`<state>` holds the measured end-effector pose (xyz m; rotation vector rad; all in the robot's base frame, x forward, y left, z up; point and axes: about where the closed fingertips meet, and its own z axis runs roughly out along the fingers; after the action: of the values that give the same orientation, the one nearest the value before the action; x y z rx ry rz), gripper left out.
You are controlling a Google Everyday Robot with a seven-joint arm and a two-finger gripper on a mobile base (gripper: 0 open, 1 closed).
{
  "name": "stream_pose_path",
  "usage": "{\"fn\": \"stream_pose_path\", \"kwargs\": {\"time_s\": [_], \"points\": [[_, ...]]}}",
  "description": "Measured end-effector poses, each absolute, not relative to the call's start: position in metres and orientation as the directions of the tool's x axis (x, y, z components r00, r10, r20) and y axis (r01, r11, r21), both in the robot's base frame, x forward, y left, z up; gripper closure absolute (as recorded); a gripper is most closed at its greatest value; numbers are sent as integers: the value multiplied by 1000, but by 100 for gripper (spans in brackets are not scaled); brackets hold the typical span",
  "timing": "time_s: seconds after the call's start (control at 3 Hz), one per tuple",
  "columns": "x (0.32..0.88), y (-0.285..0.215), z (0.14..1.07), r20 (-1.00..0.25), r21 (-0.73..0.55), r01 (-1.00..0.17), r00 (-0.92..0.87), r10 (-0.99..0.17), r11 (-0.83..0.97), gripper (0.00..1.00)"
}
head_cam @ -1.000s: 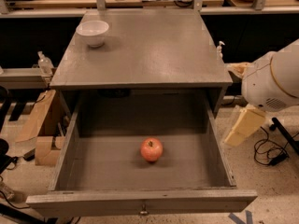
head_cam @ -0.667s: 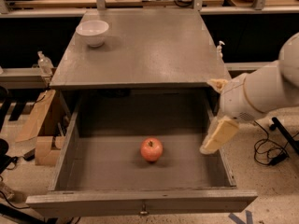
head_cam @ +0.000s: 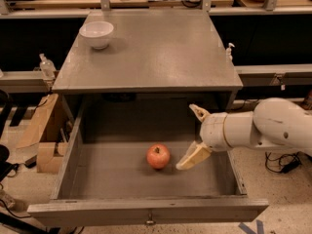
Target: Pick apple from top drawer and place on counter
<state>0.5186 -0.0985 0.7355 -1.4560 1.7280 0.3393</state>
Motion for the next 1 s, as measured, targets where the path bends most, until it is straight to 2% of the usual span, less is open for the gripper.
{"fn": "stream_pose_path", "kwargs": {"time_s": [0.67, 1.0], "points": [[527, -87, 723, -750, -314, -903, 47, -659, 293, 0], [530, -62, 687, -774, -244, -936, 29, -632, 256, 0]]}}
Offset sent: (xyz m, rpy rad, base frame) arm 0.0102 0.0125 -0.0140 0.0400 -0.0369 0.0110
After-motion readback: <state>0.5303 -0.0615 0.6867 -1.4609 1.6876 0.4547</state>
